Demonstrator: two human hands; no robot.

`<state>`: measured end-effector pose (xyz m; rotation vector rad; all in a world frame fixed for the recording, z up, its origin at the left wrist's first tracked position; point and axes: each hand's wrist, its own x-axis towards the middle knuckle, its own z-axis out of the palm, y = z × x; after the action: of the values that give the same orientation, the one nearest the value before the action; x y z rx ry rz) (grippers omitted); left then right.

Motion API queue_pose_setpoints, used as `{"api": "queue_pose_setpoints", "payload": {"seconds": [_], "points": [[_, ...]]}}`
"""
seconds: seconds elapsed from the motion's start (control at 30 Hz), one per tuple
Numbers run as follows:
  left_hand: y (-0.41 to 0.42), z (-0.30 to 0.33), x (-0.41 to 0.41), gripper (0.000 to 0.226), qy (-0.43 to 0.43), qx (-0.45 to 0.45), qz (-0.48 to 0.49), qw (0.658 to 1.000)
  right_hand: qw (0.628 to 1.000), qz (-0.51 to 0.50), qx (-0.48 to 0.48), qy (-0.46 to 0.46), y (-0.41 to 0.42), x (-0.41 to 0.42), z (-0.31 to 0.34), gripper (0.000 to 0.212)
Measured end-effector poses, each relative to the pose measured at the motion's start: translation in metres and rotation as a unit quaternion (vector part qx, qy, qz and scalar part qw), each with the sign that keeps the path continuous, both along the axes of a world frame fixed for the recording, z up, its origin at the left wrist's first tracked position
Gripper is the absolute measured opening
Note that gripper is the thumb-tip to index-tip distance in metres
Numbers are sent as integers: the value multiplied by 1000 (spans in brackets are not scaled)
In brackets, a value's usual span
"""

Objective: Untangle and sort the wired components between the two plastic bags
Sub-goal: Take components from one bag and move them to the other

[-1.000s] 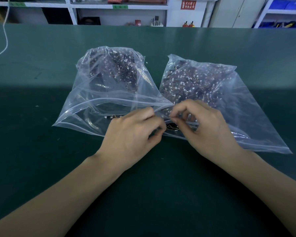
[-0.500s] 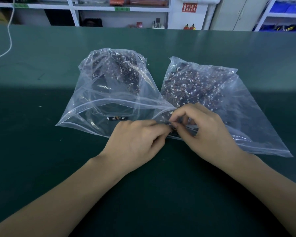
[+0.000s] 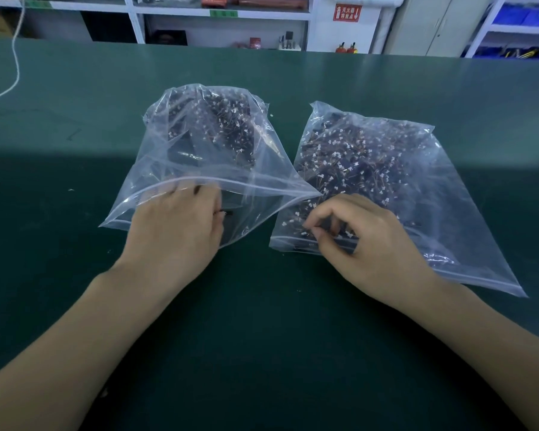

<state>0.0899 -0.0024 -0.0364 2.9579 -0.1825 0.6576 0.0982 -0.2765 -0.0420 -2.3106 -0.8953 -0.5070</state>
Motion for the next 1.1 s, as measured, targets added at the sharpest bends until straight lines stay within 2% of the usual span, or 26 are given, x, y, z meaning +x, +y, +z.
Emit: {"api": "queue_pose_setpoints", "payload": {"seconds": [0.27,0.4,0.53,0.67,0.8,1.1], "points": [[9,-3,4,7,48,-21,4,999,1000,1,6,6,1,-1,0,19],[8,-1,4,3,56,-59,-47,996,1000,1,9,15,1,-1,-1,17],[-1,-3,1,10,43,-76,-84,993,1000,0,10,12,1,0,-1,17],[-3,-4,1,18,16,-65,-40,997,1000,3,10,11,0,0,-1,15],[1,-6,3,32,59,-32,7,998,1000,3,9,15,-1,0,-1,14],[3,-3,1,12,32,-65,-38,997,1000,5,3,23,-1,1,-2,14]]}}
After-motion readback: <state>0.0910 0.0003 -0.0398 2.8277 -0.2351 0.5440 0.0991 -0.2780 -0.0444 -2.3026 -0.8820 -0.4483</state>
